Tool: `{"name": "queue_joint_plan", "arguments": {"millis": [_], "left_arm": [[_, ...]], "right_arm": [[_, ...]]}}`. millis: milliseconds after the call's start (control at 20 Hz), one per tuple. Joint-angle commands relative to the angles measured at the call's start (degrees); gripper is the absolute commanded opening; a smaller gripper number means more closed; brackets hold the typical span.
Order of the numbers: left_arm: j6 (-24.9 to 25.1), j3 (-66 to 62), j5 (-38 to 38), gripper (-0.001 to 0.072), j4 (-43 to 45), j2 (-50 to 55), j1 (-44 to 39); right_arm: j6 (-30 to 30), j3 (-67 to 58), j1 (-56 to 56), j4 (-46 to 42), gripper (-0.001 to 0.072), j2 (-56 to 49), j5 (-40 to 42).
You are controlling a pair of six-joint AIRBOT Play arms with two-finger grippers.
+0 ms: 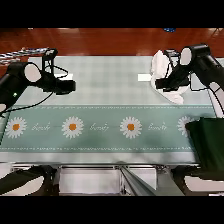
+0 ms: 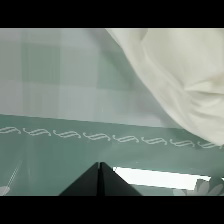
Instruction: Fold the shirts.
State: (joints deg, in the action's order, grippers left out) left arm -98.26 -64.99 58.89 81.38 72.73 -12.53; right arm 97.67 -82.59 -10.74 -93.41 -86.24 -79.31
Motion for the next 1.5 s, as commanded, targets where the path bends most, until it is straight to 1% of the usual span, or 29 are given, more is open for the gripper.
{"name": "queue_joint_plan", "arguments": {"millis": [0, 100, 250, 400, 450, 500, 550, 600, 650, 750, 850, 900, 1000, 1100, 1250, 1400, 1450], "left_arm": [[0.00, 0.02, -0.02, 0.0020, 0.02, 0.04, 0.02], [0.00, 0.02, -0.59, 0.0020, 0.09, 0.13, 0.02], [0.00, 0.02, -8.00, 0.0020, 0.02, 1.14, 0.13], [0.02, 0.02, -11.63, 0.0021, 0.33, 1.92, 0.22], [0.00, 0.00, -14.60, 0.0022, 1.36, 2.23, 0.44], [0.02, 0.00, -17.49, 0.0055, 1.79, 2.36, 0.94], [0.00, 0.02, -20.92, 0.0162, 2.45, 2.38, 1.60], [0.02, 0.02, -24.02, 0.0346, 3.61, 2.38, 2.27], [-0.02, 0.00, -27.17, 0.0513, 5.86, 2.51, 2.97], [0.00, -0.07, -28.41, 0.0506, 7.63, 2.73, 5.22], [-0.04, -0.04, -24.26, 0.0505, 7.56, 2.80, 8.17], [-0.04, -0.04, -21.22, 0.0505, 7.54, 2.78, 9.25], [-0.02, -0.04, -15.04, 0.0504, 7.54, 2.95, 10.97], [-0.04, -0.04, -11.37, 0.0505, 7.54, 3.54, 12.22], [-0.02, -0.02, -8.02, 0.0504, 6.27, 4.20, 12.09], [-0.02, 0.26, -6.84, 0.0505, 4.83, 4.61, 11.82], [-0.02, 0.39, -5.66, 0.0505, 4.22, 4.61, 11.65]], "right_arm": [[0.00, -0.02, -0.07, 0.02, 0.0022, -0.02, 0.00], [0.02, -0.02, -0.07, 0.00, 0.0022, -0.02, 0.72], [0.00, -0.02, -0.02, -0.17, 0.0022, -0.02, 9.97], [-0.11, -0.04, -0.02, -1.07, 0.0030, 0.00, 19.15], [-0.07, -0.04, -0.02, -3.19, 0.0141, 0.00, 22.64], [0.22, -0.04, -0.02, -5.88, 0.0417, -0.02, 25.66], [0.39, -0.04, -0.02, -9.35, 0.0419, -0.02, 28.79], [0.90, -0.02, 0.11, -13.14, 0.0419, -0.02, 31.58], [1.77, -0.04, 0.68, -16.63, 0.0419, -0.04, 34.62], [5.16, -0.42, 3.85, -17.94, 0.0417, -0.96, 38.82], [7.87, -1.51, 7.93, -16.90, 0.0415, -3.80, 37.59], [7.91, -1.70, 10.08, -15.23, 0.0414, -5.53, 36.06], [7.65, -1.68, 13.60, -12.70, 0.0414, -8.90, 32.44], [6.47, -1.68, 16.06, -10.71, 0.0414, -12.04, 29.09], [3.74, -1.68, 17.68, -5.75, 0.0412, -15.23, 26.51], [1.86, -1.68, 17.46, -2.03, 0.0405, -16.72, 25.46], [1.62, -1.68, 17.42, -0.87, 0.0382, -16.81, 25.22]]}}
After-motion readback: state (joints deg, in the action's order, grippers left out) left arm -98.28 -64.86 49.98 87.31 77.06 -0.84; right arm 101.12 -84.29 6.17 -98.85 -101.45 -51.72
